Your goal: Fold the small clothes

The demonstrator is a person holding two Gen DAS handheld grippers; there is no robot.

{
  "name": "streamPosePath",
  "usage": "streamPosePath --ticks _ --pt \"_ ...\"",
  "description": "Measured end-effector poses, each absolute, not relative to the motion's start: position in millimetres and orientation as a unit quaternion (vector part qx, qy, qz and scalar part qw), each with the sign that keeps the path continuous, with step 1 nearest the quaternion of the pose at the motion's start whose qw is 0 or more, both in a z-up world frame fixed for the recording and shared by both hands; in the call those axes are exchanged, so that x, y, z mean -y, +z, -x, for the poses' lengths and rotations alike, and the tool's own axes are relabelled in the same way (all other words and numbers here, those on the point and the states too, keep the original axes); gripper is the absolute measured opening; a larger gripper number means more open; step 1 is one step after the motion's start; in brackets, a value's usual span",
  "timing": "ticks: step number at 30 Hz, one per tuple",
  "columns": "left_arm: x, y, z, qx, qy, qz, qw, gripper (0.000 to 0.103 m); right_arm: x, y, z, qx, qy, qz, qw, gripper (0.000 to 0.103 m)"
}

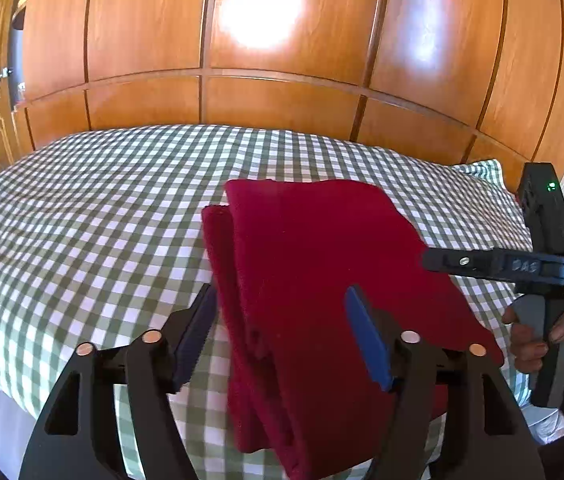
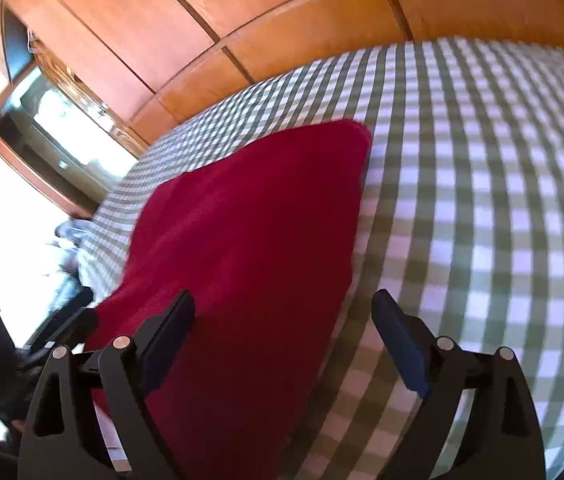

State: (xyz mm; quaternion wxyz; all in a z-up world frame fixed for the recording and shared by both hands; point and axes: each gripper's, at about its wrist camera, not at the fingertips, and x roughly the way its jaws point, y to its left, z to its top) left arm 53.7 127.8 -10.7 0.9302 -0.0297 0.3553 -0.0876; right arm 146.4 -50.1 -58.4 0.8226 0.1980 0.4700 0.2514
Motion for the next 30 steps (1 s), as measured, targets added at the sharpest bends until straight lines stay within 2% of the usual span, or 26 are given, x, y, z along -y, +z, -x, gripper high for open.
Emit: streamPosePath --ticks 10,14,19,20,23,27,30 --pt "-137 -38 -70 -0.401 -0.116 0.061 0.907 0.07 47 -86 -148 -0.508 0.319 -0.267 0.754 0.09" --pt "-154 -59 -86 -0.428 -0.155 0.134 0.88 0.07 33 -94 -152 -0.515 0.337 -0.265 0.742 0.088" --pt "-175 -88 -100 -0.438 -0.213 0.24 0.84 0.067 22 -94 -155 -0.513 0.355 -0.251 0.74 0.067" --pt "-177 -92 -100 -0.434 -0.228 0.252 0.834 0.062 23 -94 -154 -0.51 0.356 -0.251 0.742 0.059" --pt "-179 -92 -98 -0.43 -0.252 0.274 0.822 0.049 29 -85 -148 -0.496 0.358 -0.255 0.749 0.045" --pt "-164 -76 -97 -0.42 -0.284 0.272 0.818 0.042 43 -69 -137 -0.471 0.356 -0.245 0.769 0.042" --pt "-138 -62 -104 -0.417 -0.316 0.261 0.811 0.041 76 -52 -126 -0.446 0.34 -0.252 0.789 0.042"
